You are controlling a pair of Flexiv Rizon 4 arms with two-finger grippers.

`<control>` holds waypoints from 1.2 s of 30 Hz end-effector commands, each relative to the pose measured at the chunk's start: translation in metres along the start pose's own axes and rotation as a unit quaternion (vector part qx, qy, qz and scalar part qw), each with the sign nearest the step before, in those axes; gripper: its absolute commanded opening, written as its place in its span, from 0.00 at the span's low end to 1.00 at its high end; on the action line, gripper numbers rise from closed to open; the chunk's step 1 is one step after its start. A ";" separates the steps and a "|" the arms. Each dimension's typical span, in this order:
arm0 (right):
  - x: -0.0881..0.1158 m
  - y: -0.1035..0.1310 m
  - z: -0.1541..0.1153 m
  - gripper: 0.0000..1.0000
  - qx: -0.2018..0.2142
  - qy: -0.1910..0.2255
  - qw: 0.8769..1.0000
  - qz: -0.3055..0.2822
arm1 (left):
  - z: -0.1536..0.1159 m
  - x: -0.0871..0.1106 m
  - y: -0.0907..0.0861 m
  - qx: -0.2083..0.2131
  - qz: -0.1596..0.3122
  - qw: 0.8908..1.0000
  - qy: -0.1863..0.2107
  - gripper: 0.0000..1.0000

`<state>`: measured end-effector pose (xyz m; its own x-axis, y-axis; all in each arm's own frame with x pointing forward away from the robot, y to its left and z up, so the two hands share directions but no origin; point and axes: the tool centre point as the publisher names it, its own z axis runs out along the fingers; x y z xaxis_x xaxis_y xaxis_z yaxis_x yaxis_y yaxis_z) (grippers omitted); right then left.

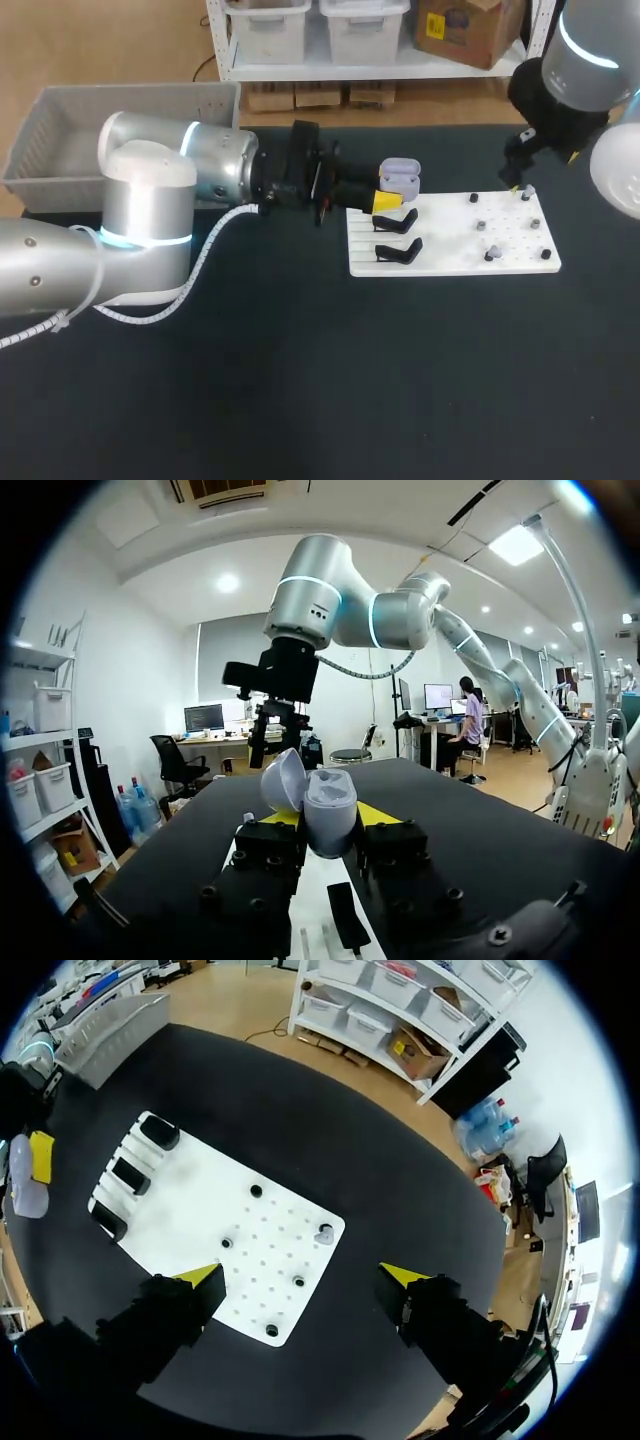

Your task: Pick up each earbud case from the left stands, insert the matching earbuds, close the lid, and place the case in the box.

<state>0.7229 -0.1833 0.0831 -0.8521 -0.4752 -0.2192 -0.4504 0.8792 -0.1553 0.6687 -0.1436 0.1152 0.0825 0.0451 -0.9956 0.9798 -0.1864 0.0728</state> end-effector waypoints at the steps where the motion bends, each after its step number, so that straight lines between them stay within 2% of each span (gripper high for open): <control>1: -0.010 0.002 0.019 1.00 -0.005 0.018 1.000 -0.005 | 0.000 0.001 -0.001 -0.002 0.001 1.000 -0.001 0.00; 14: -0.007 -0.006 0.045 1.00 -0.006 0.037 0.999 0.007 | 0.000 0.001 -0.001 -0.002 0.001 1.000 -0.001 0.00; 15: -0.006 -0.007 0.045 0.84 -0.007 0.038 0.999 0.007 | 0.000 0.001 -0.001 -0.002 0.001 1.000 -0.001 0.00; 16: -0.006 -0.008 0.046 0.76 -0.007 0.038 0.999 0.007 | 0.000 0.001 -0.001 -0.002 0.001 1.000 -0.001 0.00; 17: -0.006 -0.010 0.047 0.55 -0.007 0.039 0.999 0.007 | 0.000 0.001 -0.001 -0.002 0.001 1.000 -0.001 0.00; 18: -0.006 -0.010 0.047 0.54 -0.007 0.039 0.999 0.008 | 0.000 0.001 -0.001 -0.002 0.001 1.000 -0.001 0.00; 21: -0.006 -0.012 0.049 0.42 -0.008 0.039 0.999 0.007 | 0.000 0.001 -0.001 -0.002 0.001 1.000 -0.001 0.00; 24: -0.005 -0.012 0.050 0.47 -0.009 0.041 0.999 0.005 | 0.000 0.001 -0.001 -0.002 0.001 1.000 -0.001 0.00; 36: -0.004 -0.013 0.062 0.43 -0.011 0.054 0.998 0.002 | 0.000 0.001 -0.001 -0.002 0.001 1.000 -0.001 0.00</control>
<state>0.7446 -0.1962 0.0284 -0.8760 -0.4671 -0.1203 -0.4517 0.8819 -0.1349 0.6687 -0.1436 0.1152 0.0825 0.0450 -0.9956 0.9798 -0.1864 0.0727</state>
